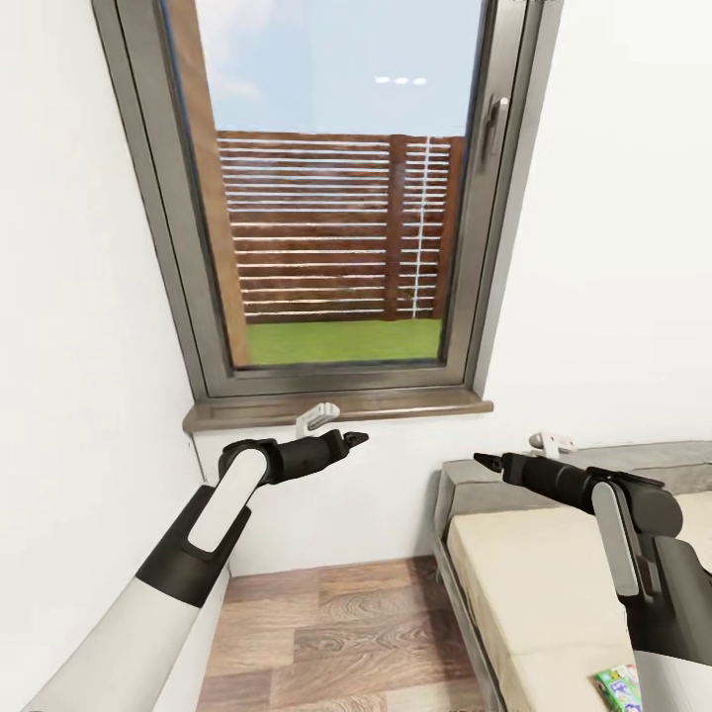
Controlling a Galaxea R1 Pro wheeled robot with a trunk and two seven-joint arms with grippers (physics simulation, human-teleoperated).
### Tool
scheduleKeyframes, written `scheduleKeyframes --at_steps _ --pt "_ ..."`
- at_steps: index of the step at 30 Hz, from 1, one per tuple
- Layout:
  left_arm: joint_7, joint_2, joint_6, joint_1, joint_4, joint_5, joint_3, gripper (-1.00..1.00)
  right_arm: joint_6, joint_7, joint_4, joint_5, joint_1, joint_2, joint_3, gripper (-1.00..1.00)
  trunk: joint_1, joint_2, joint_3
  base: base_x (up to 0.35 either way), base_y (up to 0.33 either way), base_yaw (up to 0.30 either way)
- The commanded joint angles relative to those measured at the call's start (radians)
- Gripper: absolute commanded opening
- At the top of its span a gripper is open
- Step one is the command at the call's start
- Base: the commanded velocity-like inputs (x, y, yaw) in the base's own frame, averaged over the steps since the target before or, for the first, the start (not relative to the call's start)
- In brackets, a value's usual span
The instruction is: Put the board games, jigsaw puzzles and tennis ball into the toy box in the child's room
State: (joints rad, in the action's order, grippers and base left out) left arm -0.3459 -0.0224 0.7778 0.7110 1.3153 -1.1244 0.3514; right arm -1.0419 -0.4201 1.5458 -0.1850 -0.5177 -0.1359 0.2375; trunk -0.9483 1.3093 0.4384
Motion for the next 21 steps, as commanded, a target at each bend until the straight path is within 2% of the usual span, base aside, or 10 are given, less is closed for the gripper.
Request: scheduleKeyframes --at_steps 1,10,21 --pt "-0.010 0.000 0.001 0.001 0.001 -0.011 0.000 1.00 -0.005 -0.002 0.000 -0.002 -0.001 0.000 0.001 1.00 0.000 0.001 0.001 0.000 0.000 -0.187" --pt "-0.010 0.004 -0.002 0.001 0.001 -0.011 0.000 1.00 -0.005 -0.002 0.007 -0.002 -0.001 0.001 0.001 1.00 0.000 0.001 0.001 0.027 0.000 -0.199" --pt "-0.010 0.007 -0.021 -0.001 0.001 -0.011 0.000 1.00 -0.005 -0.002 0.012 -0.002 -0.001 -0.001 0.003 1.00 0.000 0.001 0.001 0.105 0.000 -0.051"
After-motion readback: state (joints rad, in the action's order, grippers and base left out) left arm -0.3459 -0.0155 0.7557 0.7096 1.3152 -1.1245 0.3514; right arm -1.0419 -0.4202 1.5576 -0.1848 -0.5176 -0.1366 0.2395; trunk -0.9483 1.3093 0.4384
